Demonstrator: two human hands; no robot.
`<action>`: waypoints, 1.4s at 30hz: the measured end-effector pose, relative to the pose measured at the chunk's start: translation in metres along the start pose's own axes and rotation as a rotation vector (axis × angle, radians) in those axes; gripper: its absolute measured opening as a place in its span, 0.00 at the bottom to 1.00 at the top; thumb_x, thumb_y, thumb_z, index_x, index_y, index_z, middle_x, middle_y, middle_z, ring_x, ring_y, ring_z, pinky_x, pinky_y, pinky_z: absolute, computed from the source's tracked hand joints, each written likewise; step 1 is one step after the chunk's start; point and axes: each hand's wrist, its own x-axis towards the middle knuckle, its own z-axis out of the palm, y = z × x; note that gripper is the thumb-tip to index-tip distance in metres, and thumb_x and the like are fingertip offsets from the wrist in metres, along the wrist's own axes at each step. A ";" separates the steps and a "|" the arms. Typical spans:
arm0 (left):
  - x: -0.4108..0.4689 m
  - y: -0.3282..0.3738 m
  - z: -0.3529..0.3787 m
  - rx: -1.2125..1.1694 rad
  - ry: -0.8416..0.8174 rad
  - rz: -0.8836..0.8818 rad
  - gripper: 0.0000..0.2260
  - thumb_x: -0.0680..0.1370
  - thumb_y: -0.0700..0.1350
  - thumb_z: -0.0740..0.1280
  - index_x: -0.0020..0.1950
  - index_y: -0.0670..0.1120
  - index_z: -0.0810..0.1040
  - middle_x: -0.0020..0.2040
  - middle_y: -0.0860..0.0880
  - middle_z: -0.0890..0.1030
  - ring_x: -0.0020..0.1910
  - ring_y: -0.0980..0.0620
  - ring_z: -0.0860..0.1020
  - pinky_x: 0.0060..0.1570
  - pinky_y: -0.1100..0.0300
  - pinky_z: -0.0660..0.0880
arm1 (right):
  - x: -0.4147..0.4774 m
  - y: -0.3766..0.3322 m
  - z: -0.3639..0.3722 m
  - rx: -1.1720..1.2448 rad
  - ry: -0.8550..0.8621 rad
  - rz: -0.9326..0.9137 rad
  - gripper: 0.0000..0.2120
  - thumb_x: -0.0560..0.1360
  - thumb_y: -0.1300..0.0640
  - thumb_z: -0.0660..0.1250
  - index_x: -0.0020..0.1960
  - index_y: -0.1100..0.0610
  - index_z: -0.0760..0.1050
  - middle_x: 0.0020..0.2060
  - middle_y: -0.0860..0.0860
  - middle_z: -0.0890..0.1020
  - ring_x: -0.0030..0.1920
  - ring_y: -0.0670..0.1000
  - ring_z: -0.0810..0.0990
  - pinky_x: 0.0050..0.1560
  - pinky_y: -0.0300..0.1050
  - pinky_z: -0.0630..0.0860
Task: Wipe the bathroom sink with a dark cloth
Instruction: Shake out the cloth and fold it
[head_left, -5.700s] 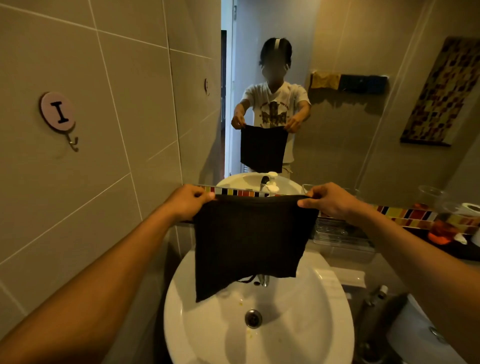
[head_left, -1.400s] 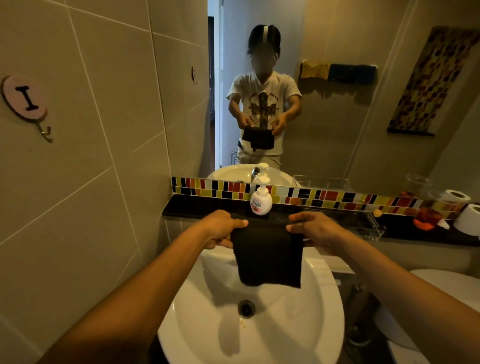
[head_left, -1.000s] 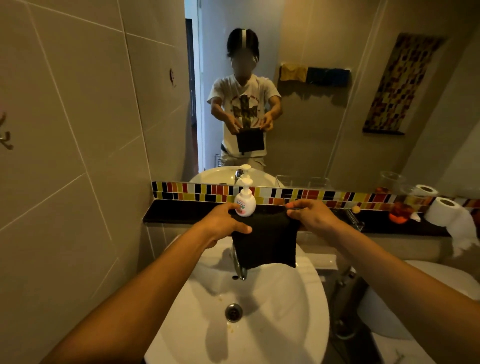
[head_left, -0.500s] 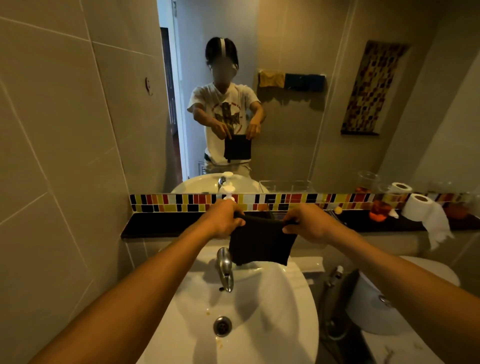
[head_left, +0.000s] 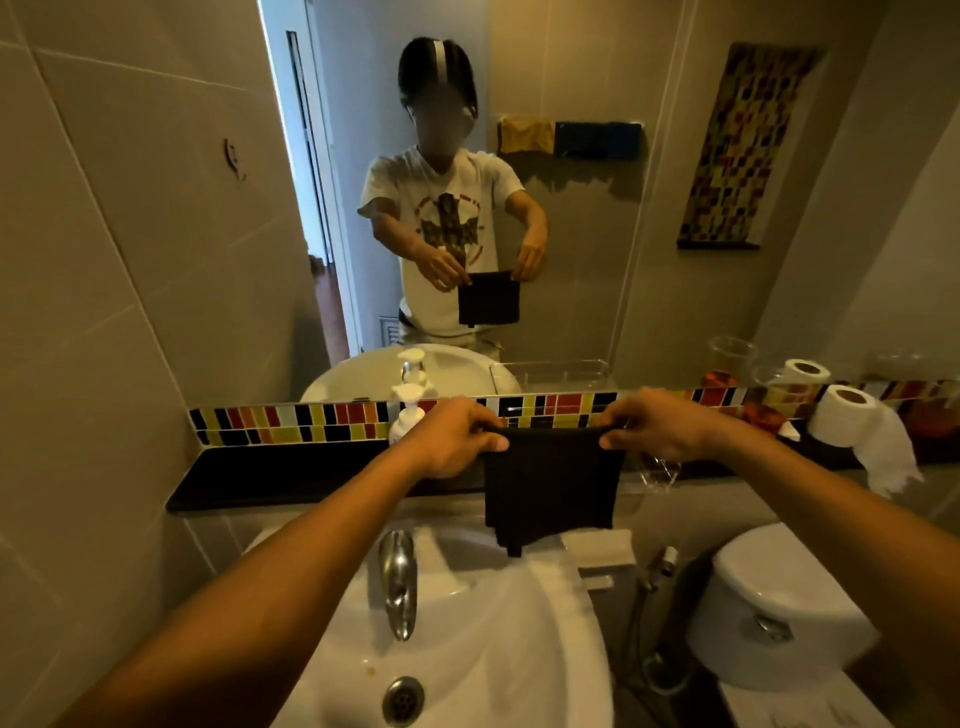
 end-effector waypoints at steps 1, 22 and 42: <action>0.012 0.000 0.000 -0.016 0.003 -0.010 0.11 0.76 0.46 0.68 0.58 0.45 0.80 0.52 0.46 0.82 0.52 0.50 0.79 0.56 0.53 0.76 | 0.006 0.009 -0.008 0.020 -0.027 0.001 0.07 0.77 0.55 0.64 0.51 0.55 0.78 0.44 0.50 0.80 0.44 0.47 0.77 0.45 0.41 0.71; 0.190 -0.041 0.033 0.031 -0.005 -0.191 0.08 0.76 0.44 0.68 0.53 0.46 0.81 0.47 0.50 0.82 0.46 0.54 0.80 0.51 0.54 0.78 | 0.182 0.140 -0.054 0.006 -0.332 -0.087 0.03 0.76 0.54 0.67 0.44 0.51 0.78 0.35 0.49 0.80 0.33 0.44 0.79 0.42 0.43 0.78; 0.167 -0.080 0.087 0.243 -0.039 -0.171 0.10 0.78 0.51 0.65 0.50 0.46 0.82 0.49 0.50 0.83 0.46 0.57 0.81 0.50 0.57 0.79 | 0.189 0.171 0.038 -0.047 -0.395 -0.134 0.10 0.78 0.56 0.62 0.58 0.50 0.77 0.54 0.46 0.79 0.55 0.44 0.76 0.57 0.39 0.73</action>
